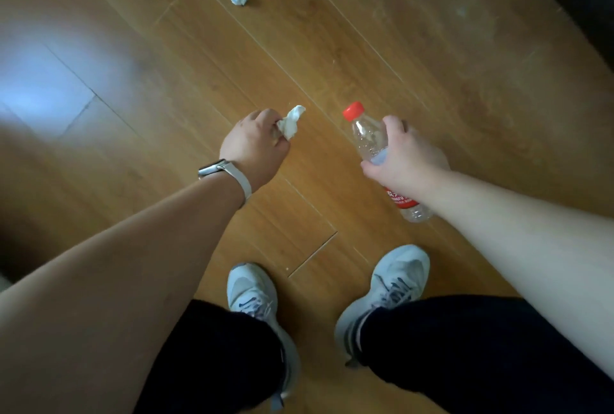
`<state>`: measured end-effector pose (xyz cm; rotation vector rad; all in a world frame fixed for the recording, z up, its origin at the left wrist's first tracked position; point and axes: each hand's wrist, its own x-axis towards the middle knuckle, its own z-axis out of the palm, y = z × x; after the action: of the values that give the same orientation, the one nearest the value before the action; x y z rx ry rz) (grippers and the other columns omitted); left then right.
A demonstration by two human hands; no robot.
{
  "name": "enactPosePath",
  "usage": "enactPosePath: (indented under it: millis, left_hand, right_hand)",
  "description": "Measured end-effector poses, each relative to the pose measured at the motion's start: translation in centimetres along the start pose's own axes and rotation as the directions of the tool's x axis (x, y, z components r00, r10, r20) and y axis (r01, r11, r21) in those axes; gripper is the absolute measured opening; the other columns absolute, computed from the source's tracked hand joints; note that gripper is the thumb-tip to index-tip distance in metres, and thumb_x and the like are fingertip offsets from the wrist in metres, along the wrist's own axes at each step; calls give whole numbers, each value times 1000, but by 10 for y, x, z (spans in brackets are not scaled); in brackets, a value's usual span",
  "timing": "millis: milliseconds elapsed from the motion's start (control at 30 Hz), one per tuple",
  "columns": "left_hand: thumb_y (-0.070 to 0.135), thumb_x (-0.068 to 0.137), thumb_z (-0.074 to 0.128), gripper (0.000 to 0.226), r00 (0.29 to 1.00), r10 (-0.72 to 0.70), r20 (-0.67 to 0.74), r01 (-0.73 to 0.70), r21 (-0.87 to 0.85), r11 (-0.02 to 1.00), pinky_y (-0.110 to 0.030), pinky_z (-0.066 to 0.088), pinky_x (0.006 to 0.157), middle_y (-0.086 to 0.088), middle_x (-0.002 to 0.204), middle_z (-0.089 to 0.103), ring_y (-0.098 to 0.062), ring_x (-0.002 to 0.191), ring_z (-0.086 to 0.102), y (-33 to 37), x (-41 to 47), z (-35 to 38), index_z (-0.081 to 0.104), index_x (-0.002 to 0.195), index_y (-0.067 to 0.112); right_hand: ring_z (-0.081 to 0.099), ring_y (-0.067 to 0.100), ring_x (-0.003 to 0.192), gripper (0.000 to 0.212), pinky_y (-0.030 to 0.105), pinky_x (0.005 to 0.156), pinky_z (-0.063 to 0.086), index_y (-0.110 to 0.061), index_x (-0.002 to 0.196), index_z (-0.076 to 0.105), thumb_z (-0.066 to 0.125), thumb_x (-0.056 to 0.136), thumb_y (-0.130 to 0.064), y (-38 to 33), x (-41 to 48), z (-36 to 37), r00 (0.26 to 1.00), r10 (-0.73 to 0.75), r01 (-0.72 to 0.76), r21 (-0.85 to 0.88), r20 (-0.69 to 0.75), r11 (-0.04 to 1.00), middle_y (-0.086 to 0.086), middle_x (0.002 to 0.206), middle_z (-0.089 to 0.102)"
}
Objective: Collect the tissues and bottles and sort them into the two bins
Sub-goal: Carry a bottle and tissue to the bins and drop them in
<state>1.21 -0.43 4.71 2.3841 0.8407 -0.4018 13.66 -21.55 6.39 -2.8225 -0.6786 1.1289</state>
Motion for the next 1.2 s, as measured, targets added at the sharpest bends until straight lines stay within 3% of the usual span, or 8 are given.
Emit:
enactPosePath:
  millis: [200, 400, 500, 733, 1033, 1200]
  left_hand:
    - [29, 85, 62, 22, 998, 15, -57, -19, -70, 997, -34, 46, 71, 7, 95, 56, -19, 89, 54, 53, -72, -98, 61, 106, 21]
    - [29, 83, 63, 20, 992, 103, -75, -109, -74, 991, -39, 49, 74, 4, 95, 60, -21, 89, 56, 104, -127, -191, 61, 101, 20]
    - [30, 83, 63, 20, 988, 114, -101, -123, -84, 989, -39, 49, 74, 5, 94, 60, -20, 88, 57, 131, -156, -241, 62, 101, 21]
    - [29, 83, 64, 19, 970, 208, -122, -225, -147, 963, -37, 48, 75, 5, 91, 61, -18, 87, 57, 191, -227, -345, 65, 101, 22]
    - [26, 83, 67, 20, 894, 413, -176, -437, -131, 890, -29, 45, 71, 13, 88, 57, -11, 84, 55, 207, -305, -467, 65, 103, 22]
    - [24, 82, 69, 18, 822, 532, -203, -563, -149, 813, -23, 42, 67, 14, 86, 59, -7, 79, 54, 223, -360, -508, 66, 100, 22]
  right_hand:
    - [55, 32, 104, 67, 41, 79, 47, -23, 127, 33, 67, 77, -51, -14, -87, -83, 999, 35, -33, 102, -19, 994, 5, 123, 48]
    - [58, 32, 95, 70, 43, 76, 50, -27, 128, 32, 67, 74, -54, -45, -172, -158, 995, 34, -16, 182, -98, 983, 0, 123, 47]
    - [57, 28, 95, 69, 36, 72, 45, -26, 129, 32, 66, 76, -53, -59, -226, -203, 992, 25, 6, 240, -124, 971, -1, 124, 45]
    - [54, 25, 110, 72, 42, 86, 47, -26, 134, 30, 66, 77, -54, -88, -346, -305, 983, 39, 21, 325, -178, 946, -2, 129, 46]
    - [54, 14, 105, 72, 34, 82, 45, -32, 134, 33, 70, 76, -52, -135, -488, -374, 899, 201, 17, 489, -389, 872, -10, 128, 49]
    - [55, 10, 99, 66, 35, 83, 48, -38, 127, 35, 72, 74, -52, -152, -569, -386, 825, 316, 29, 593, -469, 805, -17, 116, 48]
